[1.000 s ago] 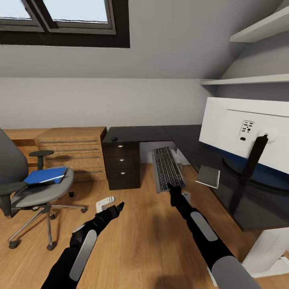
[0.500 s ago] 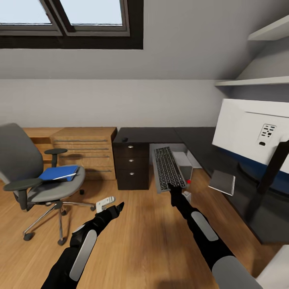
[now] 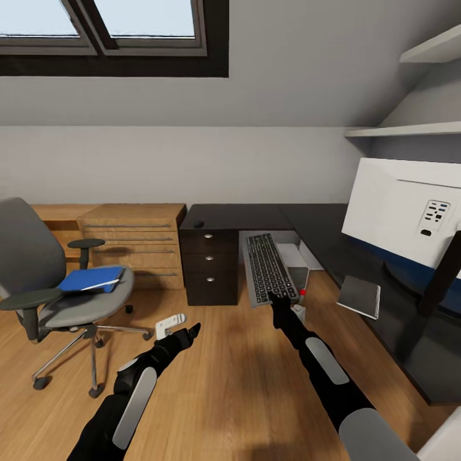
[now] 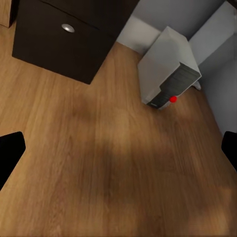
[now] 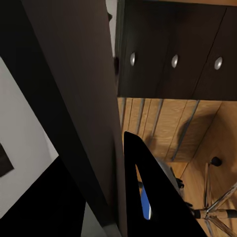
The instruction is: In the bedroom, organize the workspace by keeping the computer under the desk, ensuring the monitor is on the desk, placing the keyboard on the desk next to the monitor, placing the mouse on the desk next to the keyboard, moving the folder from the swivel chair onto the desk next to the mouse, stacking the notebook on top of the folder with the pen on top of the notebook, and positioning the swivel chair next to the desk.
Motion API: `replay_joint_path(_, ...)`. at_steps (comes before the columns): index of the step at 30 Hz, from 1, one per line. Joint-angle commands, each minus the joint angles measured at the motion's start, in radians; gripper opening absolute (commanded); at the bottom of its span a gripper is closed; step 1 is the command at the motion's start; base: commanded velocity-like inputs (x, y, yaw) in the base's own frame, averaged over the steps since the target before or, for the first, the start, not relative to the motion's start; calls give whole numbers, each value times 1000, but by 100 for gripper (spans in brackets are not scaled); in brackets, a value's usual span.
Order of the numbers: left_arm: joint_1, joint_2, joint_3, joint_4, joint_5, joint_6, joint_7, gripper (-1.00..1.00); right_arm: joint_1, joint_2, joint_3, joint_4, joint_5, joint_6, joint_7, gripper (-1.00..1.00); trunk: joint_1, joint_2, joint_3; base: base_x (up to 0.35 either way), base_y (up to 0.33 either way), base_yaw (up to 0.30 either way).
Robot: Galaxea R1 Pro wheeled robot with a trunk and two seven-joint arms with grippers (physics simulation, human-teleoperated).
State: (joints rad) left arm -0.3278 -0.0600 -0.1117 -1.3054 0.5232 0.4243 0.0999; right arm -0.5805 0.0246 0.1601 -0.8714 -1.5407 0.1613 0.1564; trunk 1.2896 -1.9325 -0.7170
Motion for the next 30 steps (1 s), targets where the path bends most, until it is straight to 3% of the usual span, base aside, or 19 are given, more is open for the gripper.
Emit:
replay_joint_path(1, -1, 0, -2, -2, 11, 4, 9, 100, 0, 0, 0, 0, -11, 3, 6, -100, 0, 0, -1, 1, 0, 0)
replay_joint_path(7, -1, 0, -3, -2, 11, 4, 9, 100, -1, 1, 0, 0, -13, 4, 53, -100, 0, 0, -1, 0, 0, 0)
replay_joint_path(16, -1, 0, -4, -3, 8, 3, 10, 100, -1, 5, 2, 2, -13, 1, 61, -100, -35, 63, 27, 0, 0, 9)
replay_joint_path(27, -1, 0, -5, -5, 4, 2, 11, 100, -1, 6, 1, 6, -13, 0, 57, -100, -77, 140, 63, 0, 0, 234)
replay_joint_path(30, -1, 0, -34, -5, 3, 2, 11, 100, -1, -1, 0, 9, -11, 3, 58, -100, -88, 161, 73, 0, 0, 50)
